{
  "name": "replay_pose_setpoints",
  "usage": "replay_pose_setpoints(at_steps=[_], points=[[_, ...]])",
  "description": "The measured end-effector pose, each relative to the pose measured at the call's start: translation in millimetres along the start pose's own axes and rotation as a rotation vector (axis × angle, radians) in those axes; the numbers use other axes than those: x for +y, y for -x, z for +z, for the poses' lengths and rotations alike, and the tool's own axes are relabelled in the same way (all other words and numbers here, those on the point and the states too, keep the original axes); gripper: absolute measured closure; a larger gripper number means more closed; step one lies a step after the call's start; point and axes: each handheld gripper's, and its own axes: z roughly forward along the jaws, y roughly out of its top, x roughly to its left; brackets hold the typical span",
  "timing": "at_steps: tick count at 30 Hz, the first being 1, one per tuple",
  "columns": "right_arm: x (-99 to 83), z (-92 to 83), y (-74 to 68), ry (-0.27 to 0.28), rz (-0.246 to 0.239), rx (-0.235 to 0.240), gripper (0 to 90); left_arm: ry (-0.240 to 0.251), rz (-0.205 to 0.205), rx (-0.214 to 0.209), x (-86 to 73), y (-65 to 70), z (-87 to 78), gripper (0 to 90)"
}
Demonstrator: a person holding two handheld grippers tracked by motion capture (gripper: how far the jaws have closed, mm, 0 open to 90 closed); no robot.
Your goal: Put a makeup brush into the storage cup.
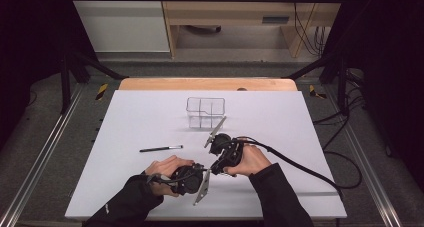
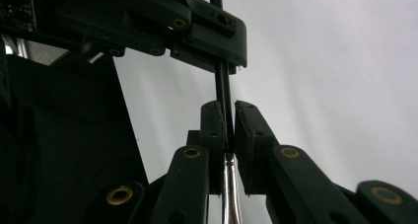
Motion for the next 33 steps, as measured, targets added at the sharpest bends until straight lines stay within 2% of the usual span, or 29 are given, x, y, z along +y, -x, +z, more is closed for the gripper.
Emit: replay_pose_setpoints(at_steps=[3,5,7,13,18,19,20,21,25,27,28,30,31,33], points=[[-0.4,-1.4,-0.6,0.015,0.001,-0.011,80.4,0.005,-0.016,0.000,-1.3,-0.7,-0.5,82.9],[-1.8,-5.0,-1.9,0.044,-0.002,-0.037,76.5,0.014,-0.052,-0.008,-5.1,-2.6,-2.6,82.9],[-2.8,-8.2,-3.1,0.070,-0.001,-0.051,74.8,0.020,-0.069,-0.011,-7.5,-4.3,-3.6,82.9],[-6.4,-24.2,-3.0,0.164,0.006,-0.107,67.1,0.021,-0.113,-0.024,-14.7,-5.9,-4.2,82.9],[-13.7,-38.5,1.1,0.279,0.030,-0.182,55.4,0.020,-0.147,-0.032,-22.0,-5.4,-5.4,82.8],[-13.7,-38.5,1.1,0.279,0.030,-0.182,55.4,0.020,-0.147,-0.032,-22.0,-5.4,-5.4,82.8],[-18.8,-42.8,3.2,0.326,0.045,-0.228,48.5,0.022,-0.165,-0.036,-24.6,-5.1,-5.5,82.8],[-21.3,-44.4,3.8,0.348,0.056,-0.248,46.6,0.029,-0.180,-0.034,-27.5,-4.8,-5.5,82.8],[-30.7,-50.7,5.1,0.422,0.085,-0.294,37.3,0.026,-0.232,-0.037,-34.1,-3.9,-5.3,82.8],[-36.4,-54.3,5.7,0.458,0.107,-0.316,32.9,0.027,-0.242,-0.039,-35.2,-4.0,-5.2,82.8],[-40.5,-56.3,6.5,0.488,0.119,-0.337,27.8,0.032,-0.273,-0.040,-38.1,-3.7,-4.8,82.8],[-44.9,-58.0,7.2,0.505,0.141,-0.357,24.7,0.041,-0.298,-0.038,-40.3,-3.4,-4.5,82.8],[-44.9,-58.0,7.2,0.505,0.141,-0.357,24.7,0.041,-0.298,-0.038,-40.3,-3.4,-4.5,82.8],[-53.8,-58.6,9.1,0.527,0.157,-0.388,21.5,0.054,-0.341,-0.036,-44.1,-3.3,-4.6,82.8]])
